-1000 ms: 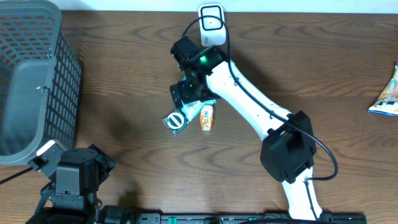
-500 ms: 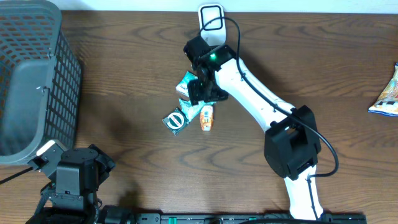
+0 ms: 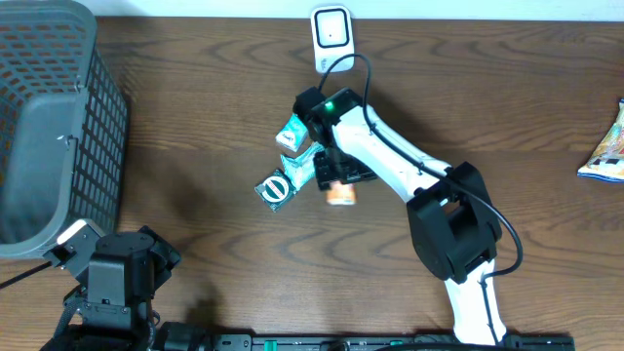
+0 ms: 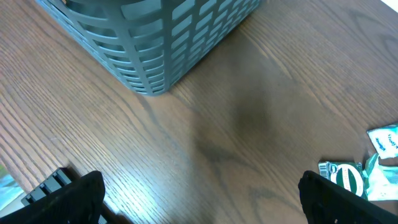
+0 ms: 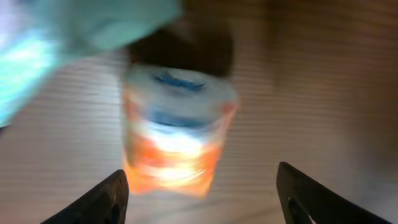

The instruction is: Scan the item barcode

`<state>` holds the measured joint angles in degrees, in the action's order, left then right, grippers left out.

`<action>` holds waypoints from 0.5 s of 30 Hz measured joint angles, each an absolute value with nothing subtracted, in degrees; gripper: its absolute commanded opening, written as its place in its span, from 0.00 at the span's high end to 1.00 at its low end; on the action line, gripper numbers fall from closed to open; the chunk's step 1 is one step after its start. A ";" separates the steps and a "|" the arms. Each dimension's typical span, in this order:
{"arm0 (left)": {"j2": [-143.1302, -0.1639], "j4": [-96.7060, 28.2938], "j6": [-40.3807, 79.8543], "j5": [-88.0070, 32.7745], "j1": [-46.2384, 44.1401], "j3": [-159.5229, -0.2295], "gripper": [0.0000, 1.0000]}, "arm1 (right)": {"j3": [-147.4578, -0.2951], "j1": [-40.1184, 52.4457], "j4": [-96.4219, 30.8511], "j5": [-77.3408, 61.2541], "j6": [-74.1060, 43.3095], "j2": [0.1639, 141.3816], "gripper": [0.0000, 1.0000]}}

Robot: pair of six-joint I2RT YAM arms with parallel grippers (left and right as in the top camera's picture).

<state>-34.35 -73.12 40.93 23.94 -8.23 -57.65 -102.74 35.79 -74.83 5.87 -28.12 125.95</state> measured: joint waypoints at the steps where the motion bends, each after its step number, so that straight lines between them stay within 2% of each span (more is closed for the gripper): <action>1: -34.35 -73.12 40.93 23.94 -8.23 -57.65 0.02 | -102.74 35.35 -75.55 6.50 -28.27 125.95 0.31; 10: -34.35 -73.12 40.93 23.94 -8.23 -57.65 0.02 | -102.72 31.16 -77.80 3.90 -26.79 125.95 0.30; 15: -34.35 -73.12 40.93 23.94 -8.23 -57.65 0.02 | -102.74 31.22 -75.66 -1.39 -23.05 125.95 0.34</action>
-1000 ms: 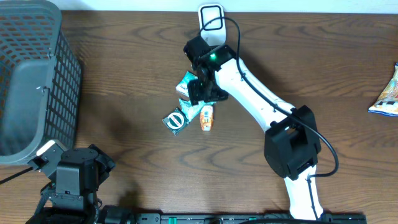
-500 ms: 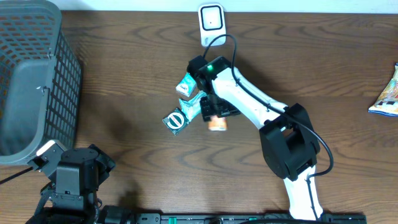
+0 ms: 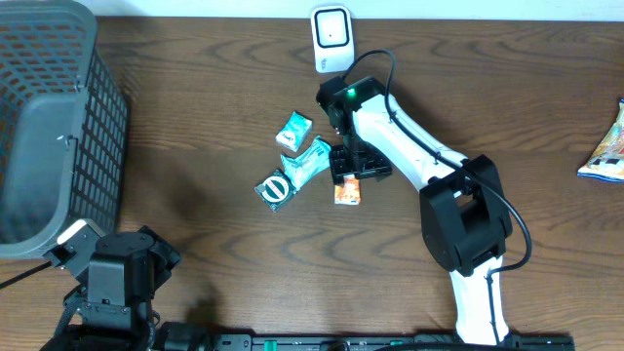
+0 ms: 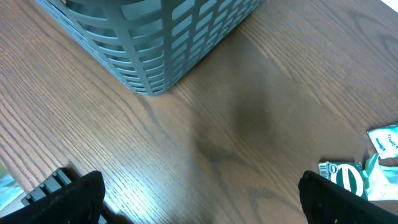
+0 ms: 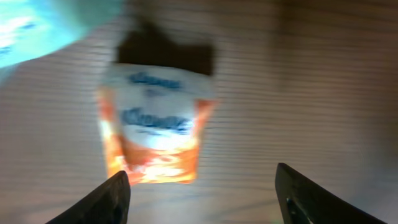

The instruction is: Scan the item barcode

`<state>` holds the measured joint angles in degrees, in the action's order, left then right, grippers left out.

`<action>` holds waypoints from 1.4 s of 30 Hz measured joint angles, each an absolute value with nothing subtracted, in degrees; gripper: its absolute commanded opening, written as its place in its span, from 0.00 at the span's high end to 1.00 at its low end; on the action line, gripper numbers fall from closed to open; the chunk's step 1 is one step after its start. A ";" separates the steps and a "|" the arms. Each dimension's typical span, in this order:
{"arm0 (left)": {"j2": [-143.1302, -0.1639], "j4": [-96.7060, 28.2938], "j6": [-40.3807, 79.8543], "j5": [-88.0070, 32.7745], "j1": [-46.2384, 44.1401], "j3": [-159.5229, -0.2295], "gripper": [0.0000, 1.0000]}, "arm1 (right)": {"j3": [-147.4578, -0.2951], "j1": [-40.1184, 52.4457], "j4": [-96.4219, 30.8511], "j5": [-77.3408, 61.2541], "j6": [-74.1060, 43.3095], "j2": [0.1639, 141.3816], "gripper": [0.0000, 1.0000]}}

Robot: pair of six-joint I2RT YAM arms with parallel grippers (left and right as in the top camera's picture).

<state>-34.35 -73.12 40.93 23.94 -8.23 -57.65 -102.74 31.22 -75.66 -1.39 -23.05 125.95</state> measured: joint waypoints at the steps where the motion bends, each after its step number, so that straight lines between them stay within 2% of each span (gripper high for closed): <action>1: -34.35 -73.12 40.93 23.94 -8.23 -57.65 0.02 | -102.74 31.31 -75.24 -2.59 -22.68 125.95 0.35; 7: -34.35 -73.12 40.93 23.94 -8.23 -57.65 0.02 | -102.74 31.75 -73.95 -7.62 -21.34 125.95 0.37; 19: -34.35 -73.12 40.93 23.94 -8.23 -57.65 0.02 | -102.72 31.40 -74.91 -9.45 -21.39 120.68 0.27; 28: -34.35 -73.12 40.93 23.97 -8.23 -57.65 0.02 | -103.00 32.95 -70.89 -7.20 -21.91 116.53 0.40; 31: -34.35 -73.12 40.93 23.94 -8.23 -57.65 0.02 | -102.85 34.89 -70.19 -2.57 -24.14 117.58 0.49; 42: -34.35 -73.12 40.93 23.94 -8.23 -57.65 0.02 | -101.86 41.63 -67.81 11.22 -31.05 125.29 0.50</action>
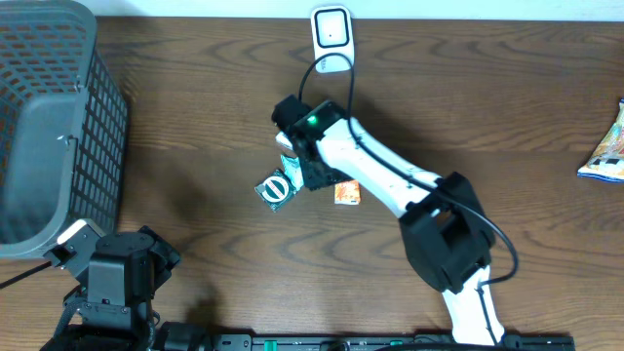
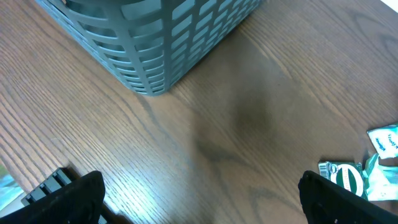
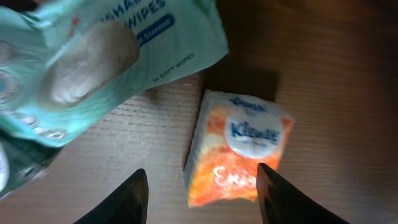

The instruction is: Scan the item barcode

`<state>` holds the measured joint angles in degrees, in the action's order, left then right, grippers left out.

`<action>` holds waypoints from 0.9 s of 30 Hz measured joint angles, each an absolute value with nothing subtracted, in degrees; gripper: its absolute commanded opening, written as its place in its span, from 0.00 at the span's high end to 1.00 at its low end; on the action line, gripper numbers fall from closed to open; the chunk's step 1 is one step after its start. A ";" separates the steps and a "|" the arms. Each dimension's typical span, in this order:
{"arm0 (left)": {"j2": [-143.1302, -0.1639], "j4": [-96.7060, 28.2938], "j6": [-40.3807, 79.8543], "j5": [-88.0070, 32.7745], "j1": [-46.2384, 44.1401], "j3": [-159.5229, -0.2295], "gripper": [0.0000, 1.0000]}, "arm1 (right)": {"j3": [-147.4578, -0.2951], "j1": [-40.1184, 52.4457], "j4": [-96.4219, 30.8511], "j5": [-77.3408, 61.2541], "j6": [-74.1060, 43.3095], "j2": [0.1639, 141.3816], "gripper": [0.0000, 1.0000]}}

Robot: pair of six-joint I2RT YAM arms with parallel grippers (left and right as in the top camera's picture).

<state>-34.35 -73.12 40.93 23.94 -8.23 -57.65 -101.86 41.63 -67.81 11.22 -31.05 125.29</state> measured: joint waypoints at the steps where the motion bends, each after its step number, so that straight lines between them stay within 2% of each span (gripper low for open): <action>1: -34.35 -73.12 40.93 23.94 -8.23 -57.65 0.02 | -101.84 41.89 -67.81 11.66 -31.22 125.86 0.50; 12: -34.35 -73.12 40.93 23.94 -8.23 -57.65 0.02 | -101.82 42.96 -68.62 15.90 -32.67 131.11 0.51; 15: -34.35 -73.12 40.93 23.97 -8.23 -57.65 0.02 | -102.00 43.11 -69.30 17.41 -32.84 131.85 0.70; 20: -34.35 -73.12 40.93 23.94 -8.23 -57.65 0.02 | -102.28 43.05 -70.85 19.92 -33.10 132.38 0.90; 21: -34.35 -73.12 40.93 23.94 -8.23 -57.65 0.02 | -102.30 43.05 -71.13 20.14 -33.12 132.38 0.98; 27: -34.35 -73.14 40.93 23.94 -8.23 -57.65 0.02 | -103.26 41.85 -75.07 17.52 -32.86 132.38 0.99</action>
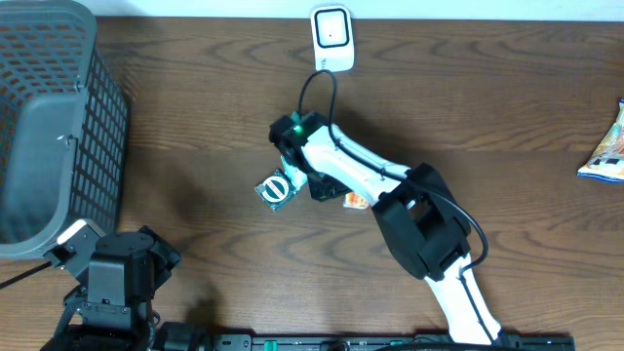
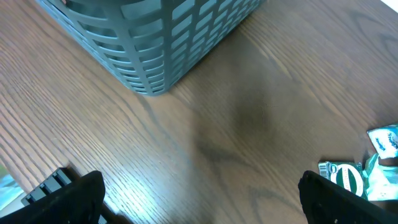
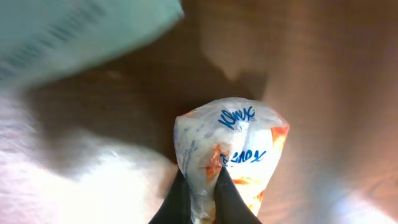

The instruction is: Scan the item barcode

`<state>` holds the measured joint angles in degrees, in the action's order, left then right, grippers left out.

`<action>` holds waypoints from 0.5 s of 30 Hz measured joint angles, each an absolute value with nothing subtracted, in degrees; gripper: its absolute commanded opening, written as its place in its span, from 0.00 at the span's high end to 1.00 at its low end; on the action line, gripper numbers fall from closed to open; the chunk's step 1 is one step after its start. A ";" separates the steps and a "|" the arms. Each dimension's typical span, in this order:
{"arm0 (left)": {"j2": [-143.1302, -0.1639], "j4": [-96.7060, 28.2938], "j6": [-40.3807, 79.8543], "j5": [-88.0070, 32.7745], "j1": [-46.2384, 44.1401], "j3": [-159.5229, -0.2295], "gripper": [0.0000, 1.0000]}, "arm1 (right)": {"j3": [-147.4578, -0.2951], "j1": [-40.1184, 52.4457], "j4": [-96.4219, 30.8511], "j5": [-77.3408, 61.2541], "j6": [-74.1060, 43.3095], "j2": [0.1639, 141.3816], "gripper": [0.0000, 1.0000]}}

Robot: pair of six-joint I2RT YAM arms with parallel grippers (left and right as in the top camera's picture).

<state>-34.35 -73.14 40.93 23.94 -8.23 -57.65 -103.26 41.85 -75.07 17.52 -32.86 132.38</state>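
Note:
An orange and white Kleenex tissue pack (image 3: 231, 146) is pinched at its near end by my right gripper (image 3: 200, 193), whose fingers are shut on it. In the overhead view the pack (image 1: 357, 201) sits on the table just right of that gripper (image 1: 328, 187). The white barcode scanner (image 1: 331, 32) stands at the table's far edge, behind the arm. At the near left my left gripper (image 2: 199, 194) hangs open over bare wood, holding nothing.
A grey mesh basket (image 1: 54, 117) fills the left side. A round green pack (image 1: 276, 188) lies left of the right gripper, and a teal wipes pack (image 3: 81, 31) lies beside the tissue pack. A snack bag (image 1: 606, 146) lies at the right edge.
My right gripper was open above the flat tissue pack; now it is shut on the pack's end. The pack sits slightly further right. The left arm has not moved.
My right gripper hovered open over the orange tissue pack, first blurred, then with the arm further right. Later it hung open above the pack and the teal wipes. Now its fingers pinch the pack. The left gripper stayed open and still throughout.

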 measured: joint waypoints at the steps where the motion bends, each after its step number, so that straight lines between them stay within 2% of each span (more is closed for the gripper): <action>1: -34.35 -73.12 40.93 23.94 -8.23 -57.65 0.02 | -103.42 41.25 -75.40 16.29 -32.34 132.38 0.99; 7: -34.35 -73.14 40.93 23.94 -8.23 -57.65 0.02 | -103.70 35.14 -75.40 4.16 -26.52 128.68 0.99; 15: -34.35 -73.12 40.93 23.94 -8.23 -57.65 0.02 | -103.88 24.14 -75.42 -17.30 -14.48 116.95 0.99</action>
<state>-34.35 -73.12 40.93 23.94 -8.23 -57.65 -103.88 24.14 -75.42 -17.30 -14.48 116.95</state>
